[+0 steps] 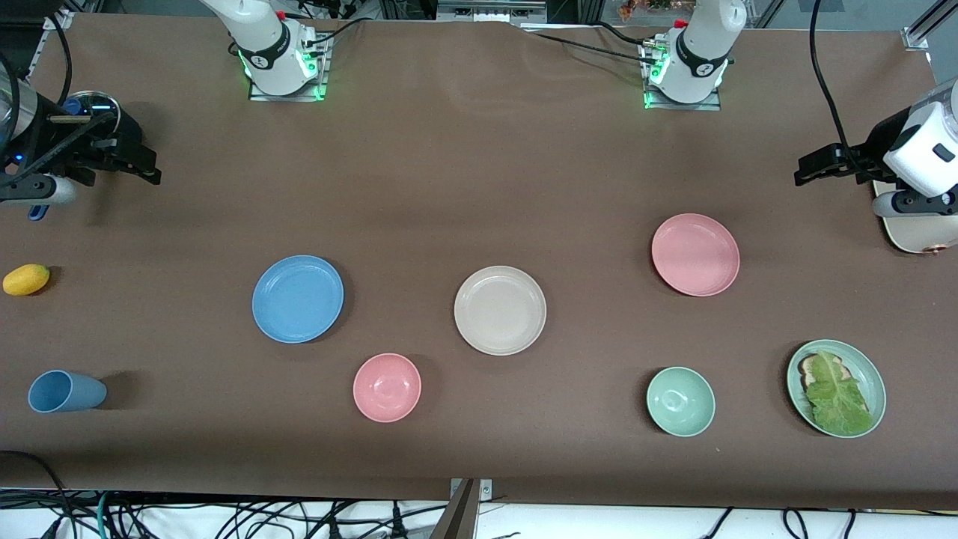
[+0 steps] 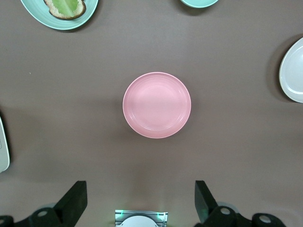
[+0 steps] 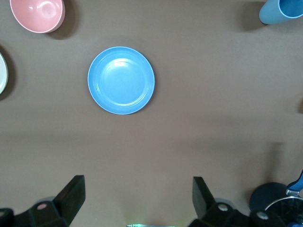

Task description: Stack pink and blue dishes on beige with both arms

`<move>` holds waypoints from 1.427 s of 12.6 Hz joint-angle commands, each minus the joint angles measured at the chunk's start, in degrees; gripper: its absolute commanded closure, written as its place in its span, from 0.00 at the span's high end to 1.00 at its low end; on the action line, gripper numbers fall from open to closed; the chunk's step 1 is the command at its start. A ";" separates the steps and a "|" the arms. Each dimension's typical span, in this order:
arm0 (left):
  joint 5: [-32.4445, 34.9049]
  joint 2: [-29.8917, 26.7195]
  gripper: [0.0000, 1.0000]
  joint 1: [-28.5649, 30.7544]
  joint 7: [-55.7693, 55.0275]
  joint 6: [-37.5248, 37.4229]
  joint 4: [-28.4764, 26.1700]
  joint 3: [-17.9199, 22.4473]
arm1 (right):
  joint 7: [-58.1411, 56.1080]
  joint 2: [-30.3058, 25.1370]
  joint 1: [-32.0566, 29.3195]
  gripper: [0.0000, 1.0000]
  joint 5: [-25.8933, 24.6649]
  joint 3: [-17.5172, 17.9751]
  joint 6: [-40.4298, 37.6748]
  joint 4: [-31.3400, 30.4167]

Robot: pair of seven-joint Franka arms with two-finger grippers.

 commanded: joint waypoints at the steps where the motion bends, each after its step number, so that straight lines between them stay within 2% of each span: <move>1: -1.00 0.47 1.00 -0.17 -0.03 -0.99 1.29 0.12 | 0.20 -0.67 -0.23 1.00 0.82 -0.02 0.10 -0.57; 18: -1.09 0.47 1.00 -0.17 0.05 -0.99 1.30 0.12 | 0.29 -1.21 -0.23 1.00 0.90 0.16 0.72 -1.46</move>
